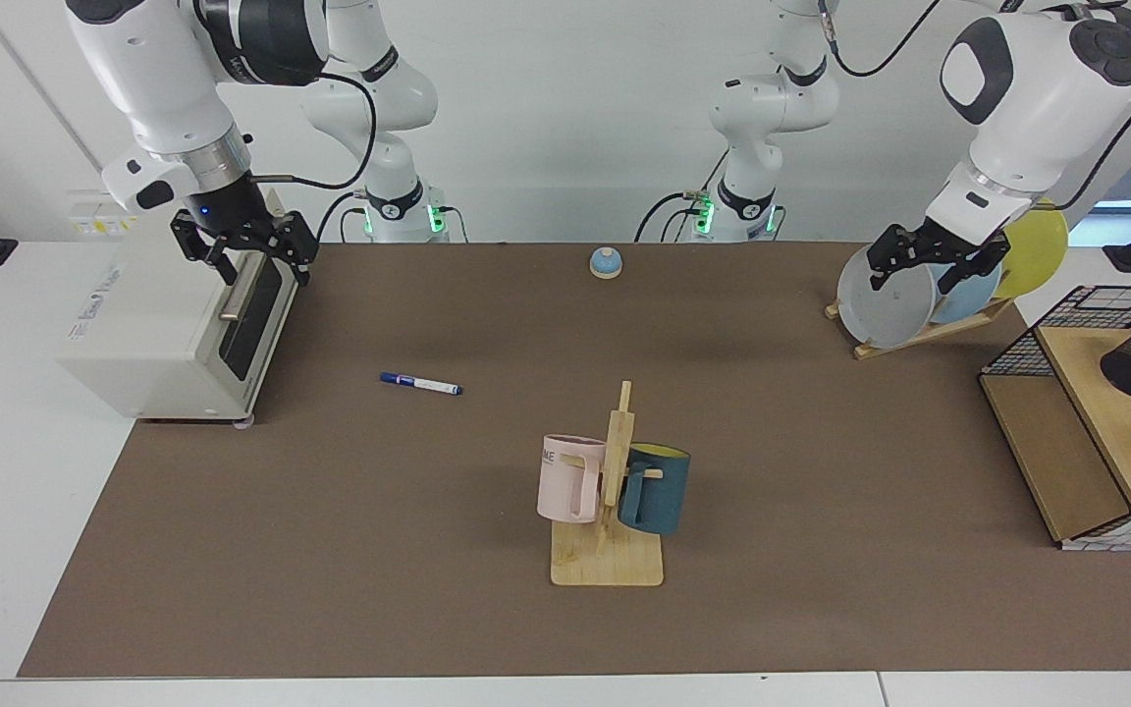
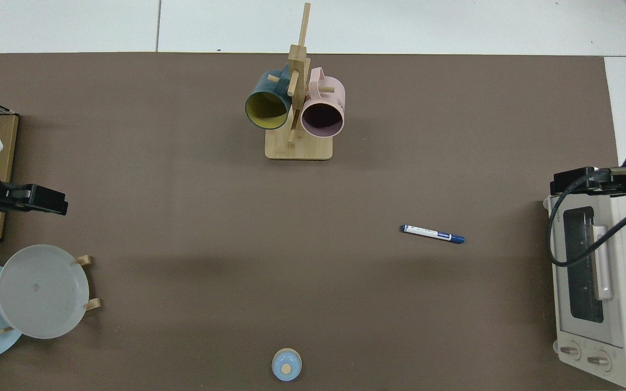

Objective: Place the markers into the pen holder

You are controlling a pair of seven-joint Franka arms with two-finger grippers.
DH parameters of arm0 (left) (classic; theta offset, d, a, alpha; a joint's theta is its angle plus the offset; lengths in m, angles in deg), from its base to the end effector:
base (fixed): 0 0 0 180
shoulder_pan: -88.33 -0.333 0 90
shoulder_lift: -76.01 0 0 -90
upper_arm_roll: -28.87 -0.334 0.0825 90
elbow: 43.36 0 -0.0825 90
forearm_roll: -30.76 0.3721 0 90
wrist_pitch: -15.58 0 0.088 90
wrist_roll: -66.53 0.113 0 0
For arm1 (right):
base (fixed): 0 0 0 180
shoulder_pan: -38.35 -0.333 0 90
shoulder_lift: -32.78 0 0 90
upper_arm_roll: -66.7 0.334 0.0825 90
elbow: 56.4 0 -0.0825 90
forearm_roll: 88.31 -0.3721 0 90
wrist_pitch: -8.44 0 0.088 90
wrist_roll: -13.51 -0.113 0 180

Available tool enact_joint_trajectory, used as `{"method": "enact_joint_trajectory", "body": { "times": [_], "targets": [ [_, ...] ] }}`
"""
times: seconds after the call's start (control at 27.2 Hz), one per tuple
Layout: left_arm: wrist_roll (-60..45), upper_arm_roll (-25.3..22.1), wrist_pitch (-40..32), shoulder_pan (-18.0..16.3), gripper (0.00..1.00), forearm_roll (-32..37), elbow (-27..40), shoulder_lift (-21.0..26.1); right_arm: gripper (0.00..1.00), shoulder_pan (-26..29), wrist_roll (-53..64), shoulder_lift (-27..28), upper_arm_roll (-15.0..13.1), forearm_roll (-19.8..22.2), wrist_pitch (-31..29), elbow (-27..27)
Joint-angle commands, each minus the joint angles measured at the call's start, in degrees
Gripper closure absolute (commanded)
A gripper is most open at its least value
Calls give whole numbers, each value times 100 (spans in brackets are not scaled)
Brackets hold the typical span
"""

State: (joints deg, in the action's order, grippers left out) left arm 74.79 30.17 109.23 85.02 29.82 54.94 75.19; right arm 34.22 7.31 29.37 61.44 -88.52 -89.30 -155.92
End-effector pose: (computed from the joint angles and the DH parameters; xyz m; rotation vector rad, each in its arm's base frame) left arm 0.5374 0.0170 0.5829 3.1135 -0.1675 -0.1016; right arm 0.5324 -0.0115 0.6032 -3.1245 0.2007 -0.0435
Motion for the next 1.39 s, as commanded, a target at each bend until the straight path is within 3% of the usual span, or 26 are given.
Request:
{"method": "enact_joint_trajectory", "body": {
  "times": [0.0, 0.26, 0.37, 0.62, 0.77, 0.95, 1.36],
  "targets": [
    [97, -24, 56, 24, 0, 42, 206, -164, 0, 26, -1267, -309, 60, -348, -288, -672],
    [79, 19, 390, 165, 0, 51, 487, -261, 0, -26, -3131, -204, 87, -637, -1491, -1429],
    [123, 28, 452, 174, 0, 51, 602, -322, 0, -88, -3729, -90, 78, -866, -1765, -1657],
    [772, 46, 505, 235, 0, 51, 628, -322, 0, -184, -4898, 104, 87, -902, -2406, -2273],
    [1764, 28, 706, 217, 0, 42, 646, -314, 0, -255, -5995, 139, 87, -1051, -2513, -2449],
    [2074, 2, 733, 209, 0, 50, 663, -305, 0, -431, -7253, 279, 87, -1104, -2793, -2730],
    [3637, -16, 742, 200, 0, 51, 768, -314, 0, -413, -7519, 877, 78, -2008, -3075, -2818]
  ]
}}
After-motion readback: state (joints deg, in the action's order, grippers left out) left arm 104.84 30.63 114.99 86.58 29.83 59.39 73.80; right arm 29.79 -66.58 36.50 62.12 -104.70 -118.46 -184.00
